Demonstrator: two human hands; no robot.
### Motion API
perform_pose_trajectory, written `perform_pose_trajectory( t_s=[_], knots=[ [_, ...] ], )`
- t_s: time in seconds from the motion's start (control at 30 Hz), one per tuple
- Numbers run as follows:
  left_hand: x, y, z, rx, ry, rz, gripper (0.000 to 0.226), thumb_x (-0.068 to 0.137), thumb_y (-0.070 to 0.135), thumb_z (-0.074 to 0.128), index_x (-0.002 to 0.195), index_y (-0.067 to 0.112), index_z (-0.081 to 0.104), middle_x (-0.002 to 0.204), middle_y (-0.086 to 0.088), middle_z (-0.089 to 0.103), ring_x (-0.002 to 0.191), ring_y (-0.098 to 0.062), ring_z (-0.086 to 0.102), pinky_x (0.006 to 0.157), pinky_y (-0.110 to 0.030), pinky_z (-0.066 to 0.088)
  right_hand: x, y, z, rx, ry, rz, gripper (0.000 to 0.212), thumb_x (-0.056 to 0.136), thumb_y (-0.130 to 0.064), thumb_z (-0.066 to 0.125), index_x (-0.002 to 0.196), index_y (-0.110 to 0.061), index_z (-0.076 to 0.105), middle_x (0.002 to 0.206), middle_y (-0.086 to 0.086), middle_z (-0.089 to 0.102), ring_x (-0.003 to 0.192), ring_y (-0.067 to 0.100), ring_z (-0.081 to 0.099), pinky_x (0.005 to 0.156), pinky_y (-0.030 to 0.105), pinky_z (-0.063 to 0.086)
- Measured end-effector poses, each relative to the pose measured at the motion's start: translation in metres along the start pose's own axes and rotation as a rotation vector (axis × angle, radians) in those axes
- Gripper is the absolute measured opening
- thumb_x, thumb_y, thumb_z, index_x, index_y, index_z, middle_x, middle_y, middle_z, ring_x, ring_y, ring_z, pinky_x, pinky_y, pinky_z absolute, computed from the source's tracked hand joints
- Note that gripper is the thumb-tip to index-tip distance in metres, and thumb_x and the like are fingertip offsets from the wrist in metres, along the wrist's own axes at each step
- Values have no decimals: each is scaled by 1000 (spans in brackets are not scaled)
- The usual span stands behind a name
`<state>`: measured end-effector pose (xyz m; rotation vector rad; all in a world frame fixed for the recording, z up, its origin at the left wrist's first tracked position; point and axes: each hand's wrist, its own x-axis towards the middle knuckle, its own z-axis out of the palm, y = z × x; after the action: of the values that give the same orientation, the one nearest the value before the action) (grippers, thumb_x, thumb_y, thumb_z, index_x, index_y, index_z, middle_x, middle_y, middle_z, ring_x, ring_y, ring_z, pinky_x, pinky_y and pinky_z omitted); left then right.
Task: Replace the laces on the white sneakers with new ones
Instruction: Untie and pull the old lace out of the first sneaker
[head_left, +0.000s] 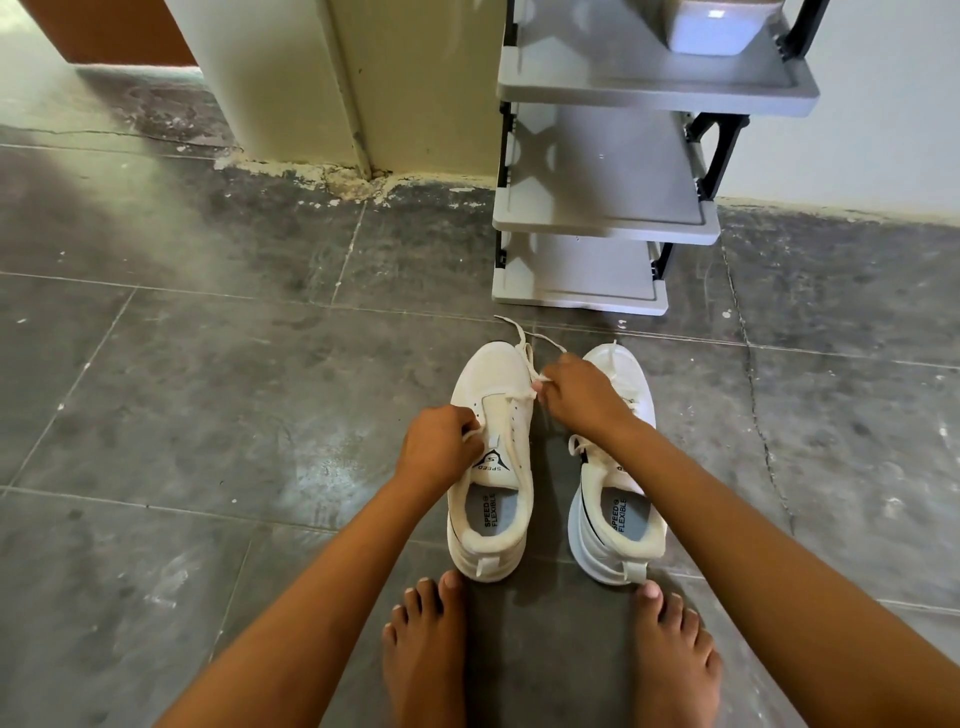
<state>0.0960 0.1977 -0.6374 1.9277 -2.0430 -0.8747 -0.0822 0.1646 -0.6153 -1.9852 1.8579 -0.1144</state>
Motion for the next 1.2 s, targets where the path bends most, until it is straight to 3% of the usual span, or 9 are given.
perform_pose_trajectory(
  t_s=[0.1,0.2,0.33,0.43,0.53,0.63,0.7,0.83,1.2],
  knots=[
    [0,0,1,16,-1,8,17,83,15,59,90,5,70,83,-15,68,75,-29,61,60,-28,43,1,-3,-7,34,84,-33,28,98,-19,43,116,-6,59,126,15,45,121,29,38,97,31,30],
    [0,1,3,34,-4,5,17,84,15,58,91,5,70,84,-15,68,76,-29,61,62,-30,45,-1,-18,-24,575,154,77,21,97,-8,38,89,-11,57,114,14,54,115,30,48,89,28,35],
    [1,2,4,43,-2,5,19,86,18,56,92,6,70,85,-12,68,75,-27,62,67,-35,50,-7,-42,-64,1506,58,-27,29,103,-20,29,81,-13,45,83,8,68,81,23,68,81,34,54],
    [0,1,3,44,4,9,18,86,18,56,90,6,70,84,-12,68,75,-27,61,66,-34,49,-3,-49,-75,1778,-46,-5,32,103,-27,32,76,-14,42,49,-2,50,43,10,49,55,25,53],
    [0,2,3,36,-1,7,18,85,17,57,90,4,69,84,-14,68,75,-29,61,65,-34,49,3,-44,-63,1373,-71,169,24,99,-33,41,81,-18,42,51,-7,38,42,7,32,41,18,33],
    [0,2,3,32,0,10,18,85,16,57,90,4,69,83,-14,68,74,-29,61,63,-33,47,6,-17,-40,315,45,110,28,94,-35,51,110,-13,54,93,2,60,83,20,56,69,28,43],
    [1,1,4,20,3,11,17,85,16,57,89,4,69,82,-14,68,74,-29,61,62,-32,46,2,-1,-30,5,-7,93,40,92,-36,55,120,-7,55,118,11,61,106,28,56,81,31,42],
    [1,1,4,13,4,15,17,84,16,58,90,4,69,83,-14,68,74,-29,61,65,-35,49,-7,10,-16,-161,-205,130,43,88,-37,63,115,-4,59,122,18,52,104,29,57,75,29,39],
    [0,1,3,18,3,12,16,83,15,58,88,5,69,82,-13,67,73,-29,60,62,-32,46,-11,4,-7,-365,-41,160,37,94,-13,55,129,-5,52,132,18,51,112,29,59,97,33,46]
  ],
)
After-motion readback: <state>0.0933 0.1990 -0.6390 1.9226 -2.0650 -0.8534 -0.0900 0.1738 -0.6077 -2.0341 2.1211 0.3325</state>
